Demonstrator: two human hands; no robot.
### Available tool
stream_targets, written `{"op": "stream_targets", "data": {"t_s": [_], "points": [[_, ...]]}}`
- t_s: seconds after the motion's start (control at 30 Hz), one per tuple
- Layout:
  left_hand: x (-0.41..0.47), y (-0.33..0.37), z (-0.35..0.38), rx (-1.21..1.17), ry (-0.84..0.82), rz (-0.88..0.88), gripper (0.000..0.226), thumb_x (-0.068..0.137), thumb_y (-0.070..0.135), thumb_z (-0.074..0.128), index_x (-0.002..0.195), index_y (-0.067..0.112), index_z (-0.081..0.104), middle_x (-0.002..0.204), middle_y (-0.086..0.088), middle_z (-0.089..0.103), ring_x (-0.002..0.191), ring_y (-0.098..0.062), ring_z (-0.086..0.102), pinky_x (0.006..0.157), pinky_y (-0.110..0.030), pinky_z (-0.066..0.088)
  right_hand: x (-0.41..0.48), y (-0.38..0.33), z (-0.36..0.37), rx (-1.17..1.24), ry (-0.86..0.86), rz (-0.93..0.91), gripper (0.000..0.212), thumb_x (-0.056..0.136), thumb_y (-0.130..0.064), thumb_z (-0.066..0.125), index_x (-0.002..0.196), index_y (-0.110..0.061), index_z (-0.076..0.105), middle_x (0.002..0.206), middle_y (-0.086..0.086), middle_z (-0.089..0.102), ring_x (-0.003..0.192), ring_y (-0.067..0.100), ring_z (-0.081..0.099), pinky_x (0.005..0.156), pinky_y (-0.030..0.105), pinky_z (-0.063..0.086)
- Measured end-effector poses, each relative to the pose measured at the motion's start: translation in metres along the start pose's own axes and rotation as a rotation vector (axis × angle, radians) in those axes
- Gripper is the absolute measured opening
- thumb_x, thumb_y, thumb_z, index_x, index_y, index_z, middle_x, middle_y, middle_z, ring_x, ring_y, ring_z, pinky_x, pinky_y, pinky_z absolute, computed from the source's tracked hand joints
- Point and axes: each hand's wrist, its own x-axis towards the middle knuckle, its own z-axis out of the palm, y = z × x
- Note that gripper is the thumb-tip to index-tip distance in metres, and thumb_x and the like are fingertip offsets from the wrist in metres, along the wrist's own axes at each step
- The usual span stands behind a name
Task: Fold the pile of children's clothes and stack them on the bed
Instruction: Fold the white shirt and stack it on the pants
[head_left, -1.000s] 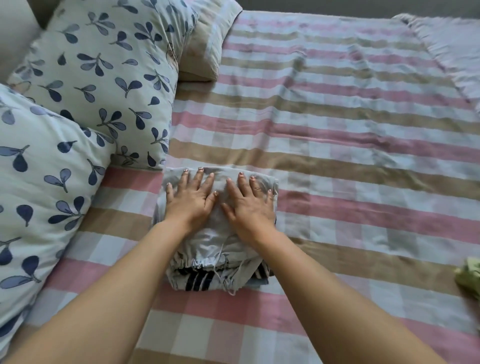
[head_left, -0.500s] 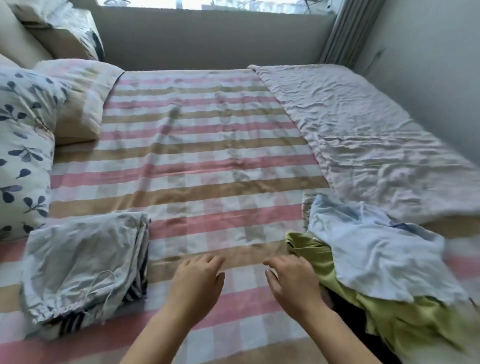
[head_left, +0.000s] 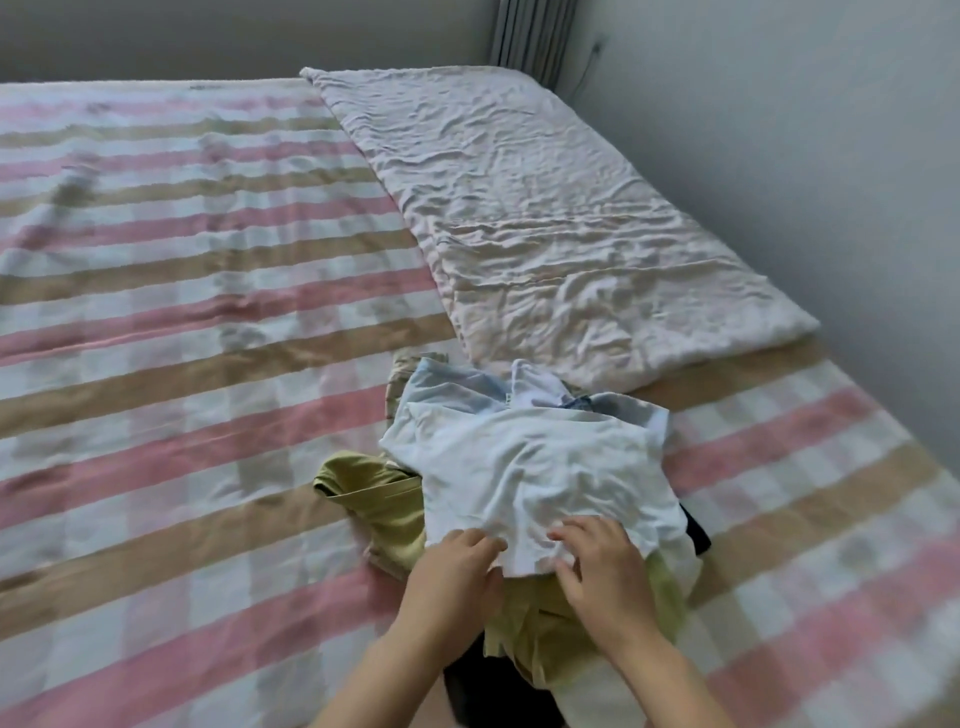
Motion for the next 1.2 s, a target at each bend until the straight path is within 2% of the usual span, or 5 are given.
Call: {"op": "stream_targets", "data": {"t_s": [0.27, 0.4, 0.9, 1.1, 1.2], "points": [[0.024, 0.016, 0.035, 0.073, 0.102, 0.11, 0.029, 0.063, 0.034, 0.071, 0.089, 0.02, 0.068, 0.089, 0.003, 0.064, 0.083, -0.024, 0.061, 0.062, -0.036, 0.048, 0.005, 0.034, 0.026, 0.014, 0.04, -0.08, 0.046, 0.061, -0.014, 0.078, 0.106, -0.022, 0.067, 0.112, 0.0, 0.059, 0.108, 0.024, 0.051, 0.095, 0.036, 0.044], [0.028, 0.019, 0.037, 0.018, 0.259, 0.103, 0.021, 0.075, 0.029, 0.05, 0.07, 0.017, 0.065, 0.075, 0.005, 0.064, 0.071, -0.021, 0.062, 0.056, -0.032, 0.048, 0.004, 0.041, 0.024, 0.157, 0.111, -0.063, 0.051, 0.059, -0.011, 0.057, 0.109, -0.017, 0.065, 0.117, 0.002, 0.058, 0.112, 0.023, 0.049, 0.099, 0.036, 0.039], [0.051, 0.006, 0.038, -0.63, 0.245, -0.174, 0.016, 0.084, 0.011, 0.065, 0.074, 0.023, 0.062, 0.072, 0.009, 0.063, 0.074, -0.002, 0.057, 0.067, -0.013, 0.042, 0.008, 0.118, 0.003, 0.294, 0.368, 0.183, 0.03, 0.069, 0.019, 0.065, 0.086, -0.005, 0.074, 0.092, 0.011, 0.072, 0.095, 0.033, 0.064, 0.087, 0.041, 0.047], [0.037, 0.021, 0.009, -0.579, 0.5, -0.175, 0.019, 0.09, 0.007, 0.055, 0.077, 0.019, 0.051, 0.068, 0.009, 0.055, 0.067, 0.003, 0.05, 0.059, -0.009, 0.035, 0.005, 0.092, -0.035, 0.38, 0.476, 0.129, 0.012, 0.072, 0.002, 0.073, 0.083, -0.003, 0.073, 0.084, 0.009, 0.071, 0.081, 0.031, 0.064, 0.075, 0.041, 0.05], [0.032, 0.035, -0.033, -0.589, 0.672, -0.161, 0.013, 0.093, 0.005, 0.05, 0.082, 0.012, 0.048, 0.069, 0.011, 0.049, 0.064, 0.0, 0.048, 0.058, -0.008, 0.034, 0.014, 0.054, -0.071, 0.437, 0.524, 0.056, 0.011, 0.077, -0.007, 0.072, 0.087, -0.003, 0.072, 0.082, 0.007, 0.071, 0.075, 0.021, 0.063, 0.068, 0.02, 0.046]]}}
